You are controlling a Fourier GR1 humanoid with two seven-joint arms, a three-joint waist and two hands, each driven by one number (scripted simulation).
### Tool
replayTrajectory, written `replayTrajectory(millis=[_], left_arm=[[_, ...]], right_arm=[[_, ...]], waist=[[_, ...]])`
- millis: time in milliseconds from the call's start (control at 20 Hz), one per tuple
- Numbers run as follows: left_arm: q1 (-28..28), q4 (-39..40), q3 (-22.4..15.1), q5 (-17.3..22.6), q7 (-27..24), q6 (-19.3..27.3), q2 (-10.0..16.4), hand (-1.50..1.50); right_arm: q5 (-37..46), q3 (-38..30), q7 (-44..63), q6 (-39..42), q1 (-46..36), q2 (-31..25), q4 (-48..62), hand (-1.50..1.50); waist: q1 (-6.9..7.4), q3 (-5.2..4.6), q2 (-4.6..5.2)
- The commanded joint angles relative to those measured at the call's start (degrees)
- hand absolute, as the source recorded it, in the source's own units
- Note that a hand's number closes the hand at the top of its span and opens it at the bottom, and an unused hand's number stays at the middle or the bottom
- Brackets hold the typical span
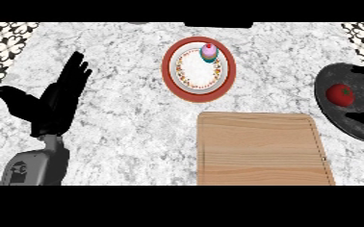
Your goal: Pick the tomato from the cutting board and place it in the pan
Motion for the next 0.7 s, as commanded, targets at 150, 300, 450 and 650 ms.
replayTrajectory(millis=[150,300,450,650], left_arm=[[1.1,1.61,-0.19,-0.88,-2.45,0.03,-0.48,0.0],[2.03,-3.0,-0.65,0.0,1.57,0.47,-0.6,0.0],[0.68,-0.96,-0.31,-1.1,-0.3,1.43,-0.82,0.0],[0.27,-0.01,1.04,0.35,0.64,0.17,0.49,0.0]], right_arm=[[-9.66,-8.76,-6.65,9.74,-1.61,-4.12,4.32,-1.5],[-14.62,-13.56,-7.28,18.17,-0.19,-8.59,6.9,-1.5],[-16.1,-14.77,-6.3,26.28,0.63,-12.79,8.75,-1.5],[-18.38,-16.51,-9.84,34.65,3.49,-16.64,9.18,-1.5]], waist=[[-0.64,0.04,0.03],[-0.66,0.19,-0.36],[-1.07,0.12,-0.07],[-1.4,0.27,0.05]])
